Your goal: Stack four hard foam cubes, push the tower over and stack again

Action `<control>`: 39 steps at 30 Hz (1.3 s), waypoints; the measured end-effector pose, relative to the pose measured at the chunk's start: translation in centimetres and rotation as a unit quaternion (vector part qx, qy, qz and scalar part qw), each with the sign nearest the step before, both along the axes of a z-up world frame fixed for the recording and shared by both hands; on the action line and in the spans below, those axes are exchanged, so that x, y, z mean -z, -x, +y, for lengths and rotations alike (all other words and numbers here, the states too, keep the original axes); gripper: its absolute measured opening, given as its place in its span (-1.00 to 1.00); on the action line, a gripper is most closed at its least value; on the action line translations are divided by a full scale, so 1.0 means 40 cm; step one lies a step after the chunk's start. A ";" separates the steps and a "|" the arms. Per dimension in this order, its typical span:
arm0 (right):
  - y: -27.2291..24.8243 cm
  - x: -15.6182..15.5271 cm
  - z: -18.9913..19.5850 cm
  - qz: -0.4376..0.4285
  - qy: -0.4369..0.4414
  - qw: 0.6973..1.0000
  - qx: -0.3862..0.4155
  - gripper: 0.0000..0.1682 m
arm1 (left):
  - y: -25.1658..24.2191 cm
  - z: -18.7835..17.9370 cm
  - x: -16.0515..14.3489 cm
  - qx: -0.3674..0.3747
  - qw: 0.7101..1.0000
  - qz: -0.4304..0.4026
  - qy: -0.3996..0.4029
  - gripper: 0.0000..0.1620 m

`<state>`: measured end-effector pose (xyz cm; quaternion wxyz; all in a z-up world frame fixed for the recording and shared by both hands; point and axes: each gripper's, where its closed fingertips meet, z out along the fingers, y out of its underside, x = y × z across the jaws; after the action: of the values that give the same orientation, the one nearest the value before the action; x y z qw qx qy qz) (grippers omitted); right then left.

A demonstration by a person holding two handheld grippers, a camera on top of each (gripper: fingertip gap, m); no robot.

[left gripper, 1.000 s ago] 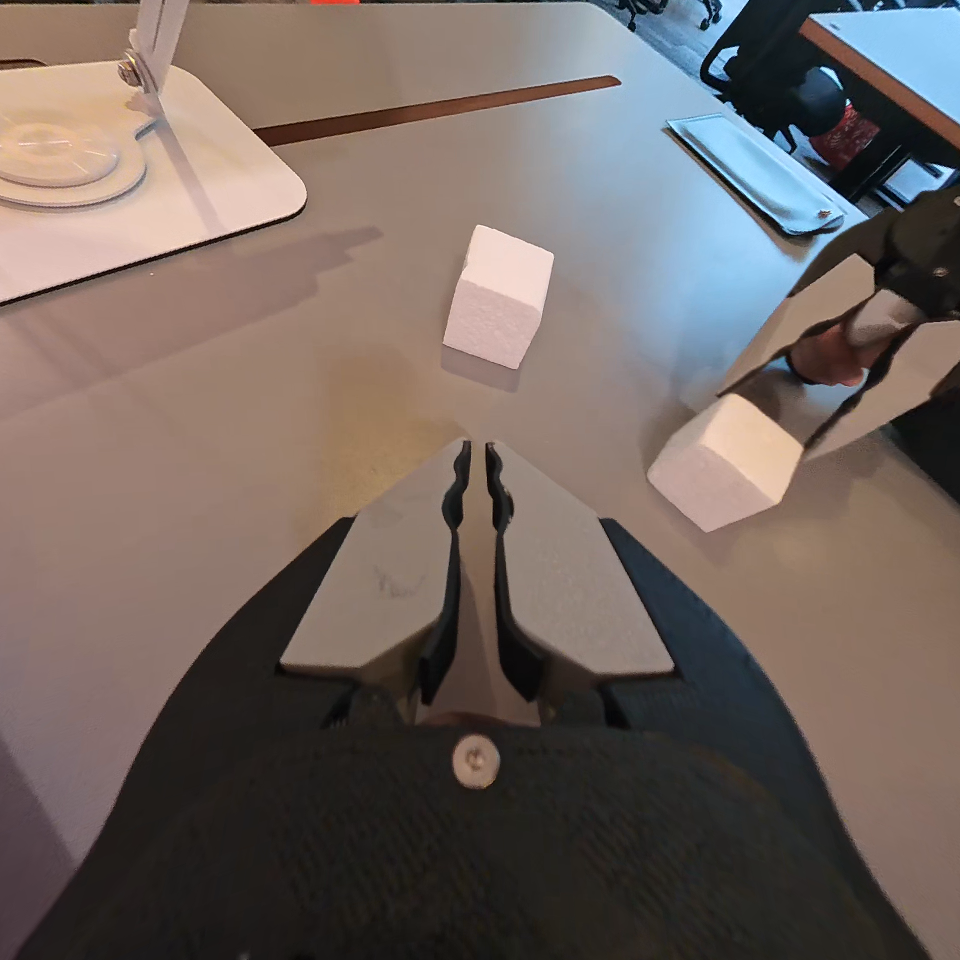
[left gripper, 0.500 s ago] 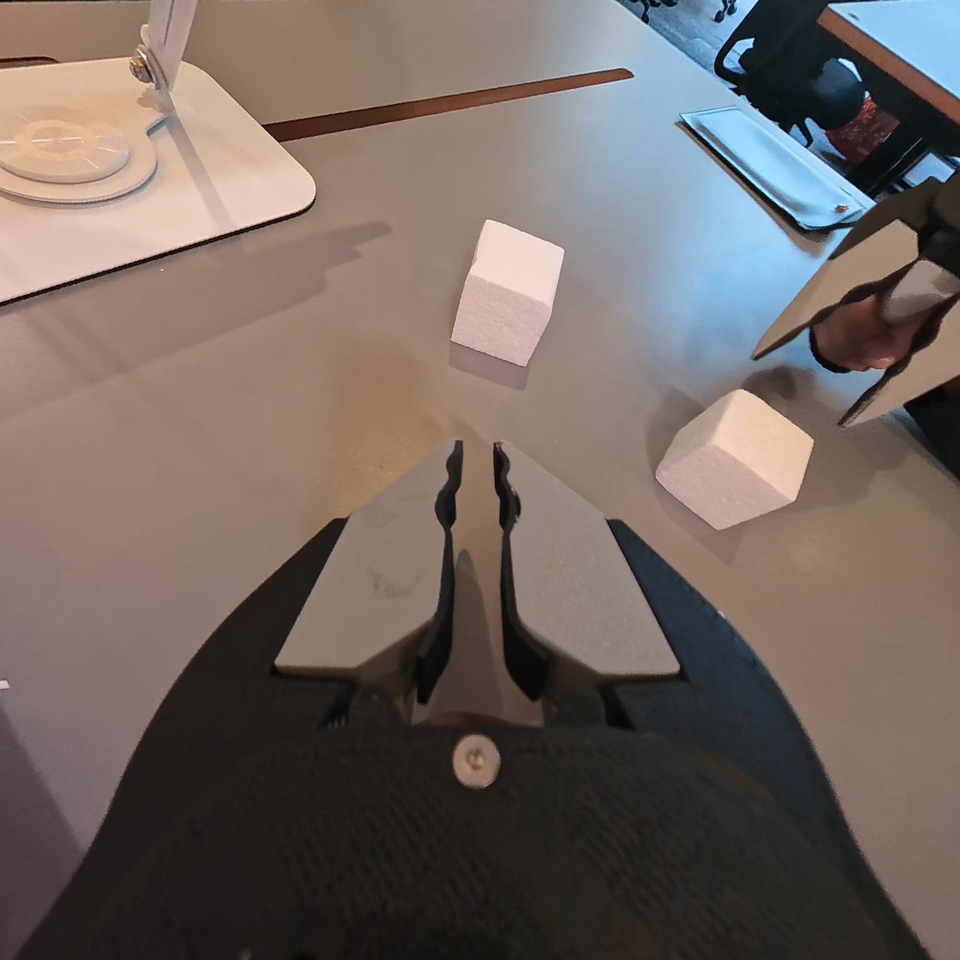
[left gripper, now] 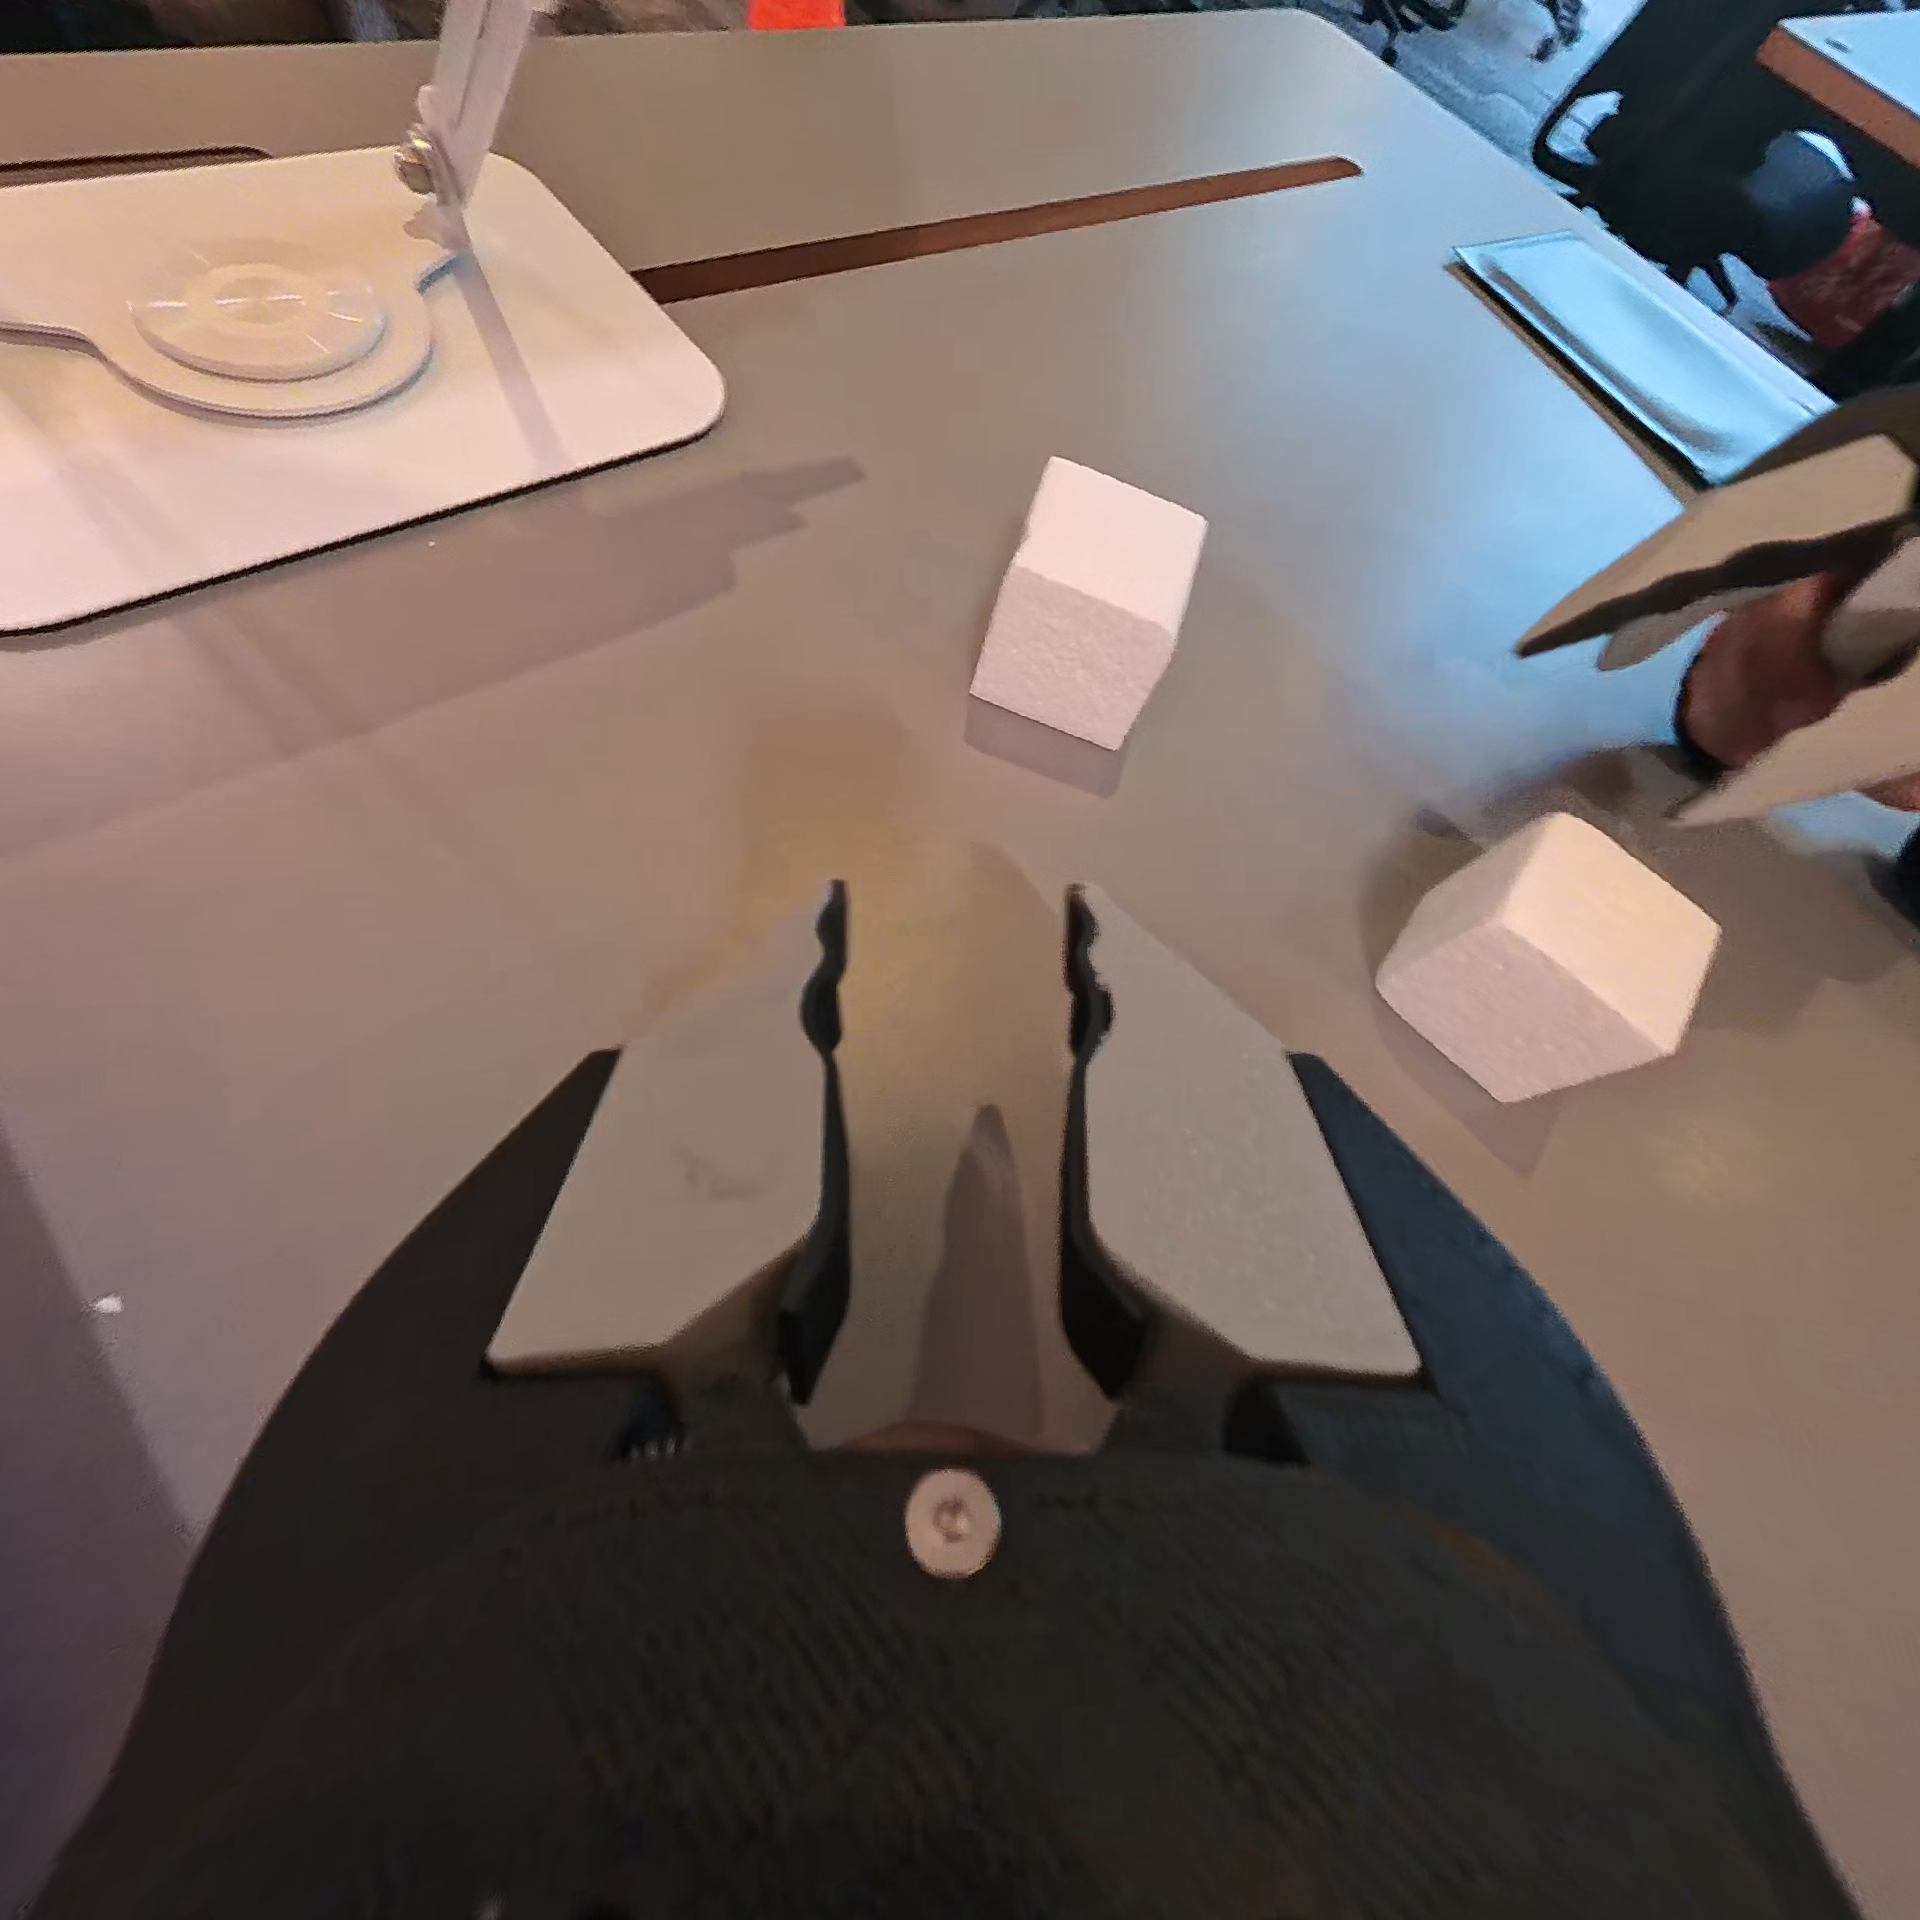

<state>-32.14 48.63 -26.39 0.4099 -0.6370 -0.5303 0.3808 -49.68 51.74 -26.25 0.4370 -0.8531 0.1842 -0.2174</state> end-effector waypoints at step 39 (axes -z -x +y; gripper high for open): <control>-0.015 -0.015 0.118 -0.008 -0.076 0.968 0.238 -0.07 | -0.007 0.010 -0.107 -0.074 0.984 0.098 -0.127 0.19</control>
<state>-31.56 53.33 -25.78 0.5316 -0.7149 -0.3940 0.2261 -49.42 52.12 -21.98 0.5369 -0.8190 0.1881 -0.0746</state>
